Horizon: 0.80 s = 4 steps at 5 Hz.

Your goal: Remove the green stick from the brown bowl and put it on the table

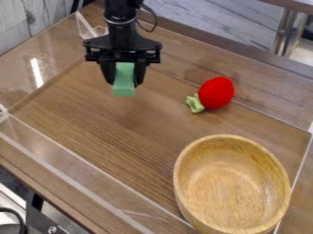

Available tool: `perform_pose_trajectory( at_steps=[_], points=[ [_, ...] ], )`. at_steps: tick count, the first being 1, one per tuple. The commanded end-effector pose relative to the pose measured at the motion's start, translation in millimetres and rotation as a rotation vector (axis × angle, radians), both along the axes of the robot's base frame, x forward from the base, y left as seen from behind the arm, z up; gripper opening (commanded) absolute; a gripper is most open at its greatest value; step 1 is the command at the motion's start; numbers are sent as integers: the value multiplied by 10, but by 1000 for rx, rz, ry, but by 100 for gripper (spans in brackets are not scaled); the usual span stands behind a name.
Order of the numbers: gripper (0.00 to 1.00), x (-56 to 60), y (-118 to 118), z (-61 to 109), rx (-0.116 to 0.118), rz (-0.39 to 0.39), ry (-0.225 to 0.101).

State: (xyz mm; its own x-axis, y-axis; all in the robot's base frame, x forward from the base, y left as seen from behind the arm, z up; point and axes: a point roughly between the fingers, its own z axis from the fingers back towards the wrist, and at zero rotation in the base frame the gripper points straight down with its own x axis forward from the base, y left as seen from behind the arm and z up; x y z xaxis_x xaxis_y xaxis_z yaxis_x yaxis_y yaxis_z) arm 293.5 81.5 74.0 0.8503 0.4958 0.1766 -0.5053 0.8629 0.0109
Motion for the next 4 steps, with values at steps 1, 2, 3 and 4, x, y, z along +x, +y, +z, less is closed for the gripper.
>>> perform_pose_trajectory(
  at_steps=[1,2,3,4],
  points=[
    [0,52,-47,176,11,50,-47],
    [0,-83,73,117,10,19,-39],
    [0,-165,55,115,4,-9,-34],
    [0,-224,51,121,-1,-22,-29]
  ],
)
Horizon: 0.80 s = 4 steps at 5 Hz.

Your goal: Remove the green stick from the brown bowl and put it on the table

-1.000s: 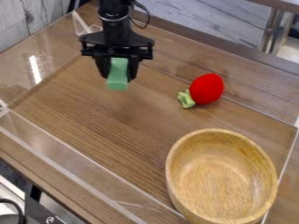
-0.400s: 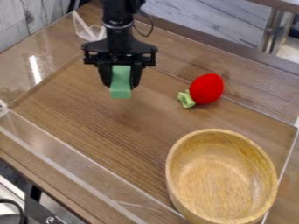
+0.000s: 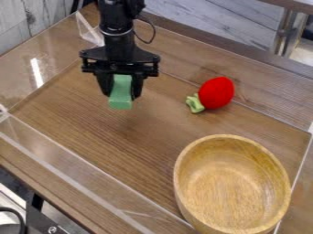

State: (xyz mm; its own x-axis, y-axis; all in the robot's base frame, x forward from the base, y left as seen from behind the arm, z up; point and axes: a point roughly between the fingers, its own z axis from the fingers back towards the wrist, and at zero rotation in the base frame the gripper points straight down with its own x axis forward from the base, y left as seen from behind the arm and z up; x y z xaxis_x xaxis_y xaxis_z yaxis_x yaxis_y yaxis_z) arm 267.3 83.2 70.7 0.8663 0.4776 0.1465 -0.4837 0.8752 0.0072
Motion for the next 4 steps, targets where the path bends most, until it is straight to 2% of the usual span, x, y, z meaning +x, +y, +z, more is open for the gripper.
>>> perform_pose_trajectory(
  at_steps=[1,2,4],
  points=[
    [0,-101,6,86,12,-3,-48],
    [0,-232,-26,16,7,-16,-45],
    [0,-80,75,-111,-2,-82,-43]
  ],
)
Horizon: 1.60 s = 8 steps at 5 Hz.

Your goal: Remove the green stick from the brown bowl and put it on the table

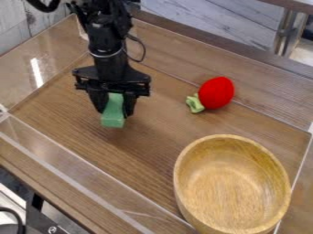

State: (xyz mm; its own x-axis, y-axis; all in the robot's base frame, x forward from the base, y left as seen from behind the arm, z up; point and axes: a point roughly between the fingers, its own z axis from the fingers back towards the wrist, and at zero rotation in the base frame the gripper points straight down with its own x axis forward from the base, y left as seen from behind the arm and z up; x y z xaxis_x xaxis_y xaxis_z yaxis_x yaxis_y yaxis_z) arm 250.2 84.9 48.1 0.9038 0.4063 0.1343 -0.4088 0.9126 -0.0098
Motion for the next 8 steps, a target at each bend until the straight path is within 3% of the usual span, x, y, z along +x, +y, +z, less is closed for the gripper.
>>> perform_pose_trajectory(
  at_steps=[1,2,4,6,8],
  points=[
    [0,25,63,89,12,-12,-48],
    [0,-43,66,60,8,-25,-47],
    [0,-22,-7,156,-2,-90,-45],
    [0,-39,-6,168,-6,-104,-44],
    [0,70,142,98,-6,-59,-39]
  ],
)
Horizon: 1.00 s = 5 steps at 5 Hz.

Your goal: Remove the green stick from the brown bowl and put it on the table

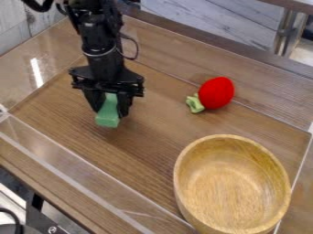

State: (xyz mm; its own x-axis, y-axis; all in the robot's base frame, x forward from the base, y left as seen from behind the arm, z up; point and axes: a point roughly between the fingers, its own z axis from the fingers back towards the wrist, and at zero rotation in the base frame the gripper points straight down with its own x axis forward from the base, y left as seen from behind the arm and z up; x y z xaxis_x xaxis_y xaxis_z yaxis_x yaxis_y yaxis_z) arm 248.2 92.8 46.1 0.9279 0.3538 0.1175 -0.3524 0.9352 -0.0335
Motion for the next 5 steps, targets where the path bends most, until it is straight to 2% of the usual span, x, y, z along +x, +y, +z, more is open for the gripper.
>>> perform_pose_trajectory(
  at_steps=[1,2,4,5],
  points=[
    [0,16,167,166,21,16,-43],
    [0,-56,237,208,16,13,-43],
    [0,91,43,47,9,-11,-47],
    [0,76,-111,35,5,-84,-48]
  ],
)
